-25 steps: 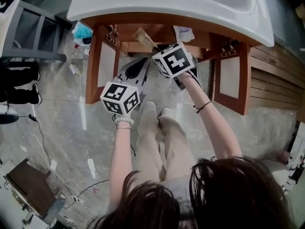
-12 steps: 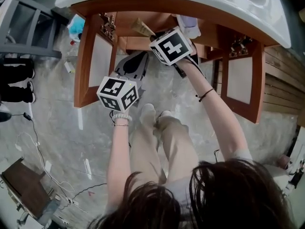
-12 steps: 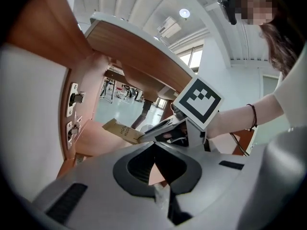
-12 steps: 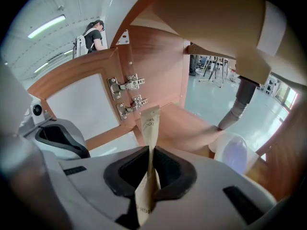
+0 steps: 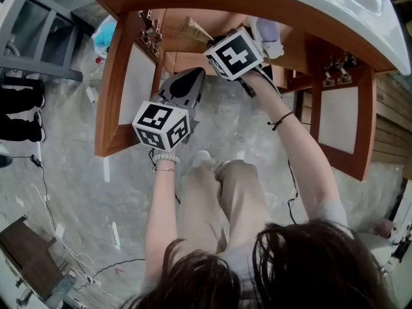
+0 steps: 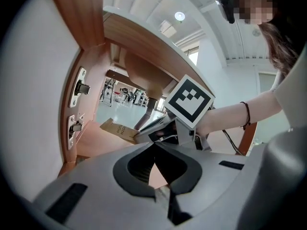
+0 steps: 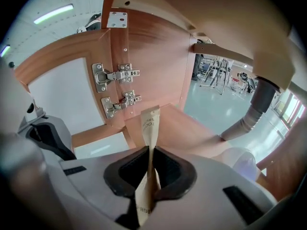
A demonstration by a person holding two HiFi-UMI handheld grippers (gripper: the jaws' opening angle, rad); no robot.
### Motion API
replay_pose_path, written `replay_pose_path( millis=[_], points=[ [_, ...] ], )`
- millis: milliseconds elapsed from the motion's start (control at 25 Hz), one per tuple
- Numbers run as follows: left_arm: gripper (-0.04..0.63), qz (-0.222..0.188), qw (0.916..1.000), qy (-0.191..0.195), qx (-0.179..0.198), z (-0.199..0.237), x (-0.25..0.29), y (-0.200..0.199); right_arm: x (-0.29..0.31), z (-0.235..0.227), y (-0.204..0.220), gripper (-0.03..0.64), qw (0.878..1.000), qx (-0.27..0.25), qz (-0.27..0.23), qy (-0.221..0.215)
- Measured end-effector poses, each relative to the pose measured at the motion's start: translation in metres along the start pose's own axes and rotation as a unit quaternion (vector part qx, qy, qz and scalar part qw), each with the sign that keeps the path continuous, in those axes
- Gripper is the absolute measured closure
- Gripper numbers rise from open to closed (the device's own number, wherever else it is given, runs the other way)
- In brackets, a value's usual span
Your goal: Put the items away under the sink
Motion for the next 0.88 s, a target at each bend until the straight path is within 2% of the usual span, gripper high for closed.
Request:
replay_pose_path(
  millis=[560,880],
  points=[
    [0.598,-0.023,0.9995,0.009,0.019,0.02,0.018,0.012,0.036,-0.021,-0.012,0.574,0.997,-0.063,0.005,0.041],
    [0.598,-0.027,0.9992,0.01,0.027,0.022,0.025,0.013,0.046,-0.028,-0.01,0.572,0.995,-0.079,0.016,0.053]
  ],
)
Point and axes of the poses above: the fingertips, and each gripper's own axes: x forward along the fingers, z to its left, y out of its underside, the point moved 6 cm from there along -x, backward along the fingers
